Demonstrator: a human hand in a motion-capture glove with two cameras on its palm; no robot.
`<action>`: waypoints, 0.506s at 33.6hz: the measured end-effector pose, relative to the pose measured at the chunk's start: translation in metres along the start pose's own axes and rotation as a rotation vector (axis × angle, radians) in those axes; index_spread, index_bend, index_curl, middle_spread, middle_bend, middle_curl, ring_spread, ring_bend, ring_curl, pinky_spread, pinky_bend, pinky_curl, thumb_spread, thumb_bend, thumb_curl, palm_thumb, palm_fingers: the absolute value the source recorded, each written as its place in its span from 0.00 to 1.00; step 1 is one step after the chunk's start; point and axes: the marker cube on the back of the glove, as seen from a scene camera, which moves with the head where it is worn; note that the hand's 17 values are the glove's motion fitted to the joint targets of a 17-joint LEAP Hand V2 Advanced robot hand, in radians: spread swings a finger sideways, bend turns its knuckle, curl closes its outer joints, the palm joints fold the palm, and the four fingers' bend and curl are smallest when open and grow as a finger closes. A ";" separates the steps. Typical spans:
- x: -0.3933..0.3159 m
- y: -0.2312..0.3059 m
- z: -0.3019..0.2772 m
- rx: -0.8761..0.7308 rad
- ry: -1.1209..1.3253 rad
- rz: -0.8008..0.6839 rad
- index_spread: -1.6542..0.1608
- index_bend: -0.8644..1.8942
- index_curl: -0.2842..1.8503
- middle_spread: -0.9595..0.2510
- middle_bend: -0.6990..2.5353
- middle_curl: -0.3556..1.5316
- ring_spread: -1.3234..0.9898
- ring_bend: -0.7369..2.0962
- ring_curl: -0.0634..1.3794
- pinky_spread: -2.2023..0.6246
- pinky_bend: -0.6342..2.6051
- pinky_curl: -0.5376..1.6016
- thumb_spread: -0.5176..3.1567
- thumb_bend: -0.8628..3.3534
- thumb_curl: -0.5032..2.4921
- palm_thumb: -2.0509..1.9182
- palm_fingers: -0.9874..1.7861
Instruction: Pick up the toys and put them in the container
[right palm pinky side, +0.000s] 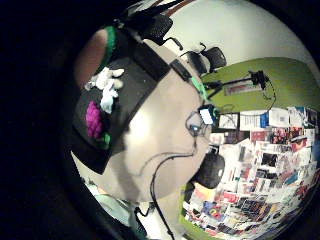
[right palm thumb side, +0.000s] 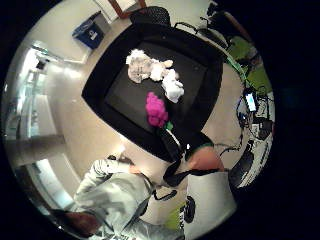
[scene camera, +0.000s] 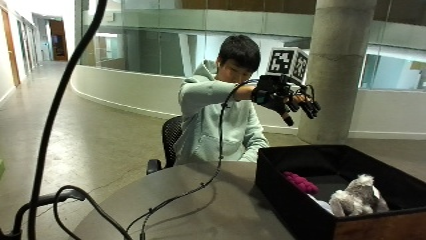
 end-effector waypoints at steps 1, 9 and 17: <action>0.003 0.002 -0.001 0.005 0.001 0.005 0.78 0.45 0.38 0.67 0.28 0.39 0.47 0.40 0.24 0.77 0.43 0.44 0.46 0.19 0.33 0.61 0.34; 0.027 0.018 -0.007 0.062 -0.004 0.049 0.77 0.44 0.37 0.69 0.28 0.39 0.48 0.39 0.24 0.77 0.42 0.44 0.47 0.20 0.31 0.59 0.36; 0.045 0.043 -0.004 0.051 -0.022 0.075 0.77 0.43 0.37 0.69 0.28 0.39 0.48 0.38 0.25 0.77 0.42 0.43 0.48 0.20 0.30 0.59 0.38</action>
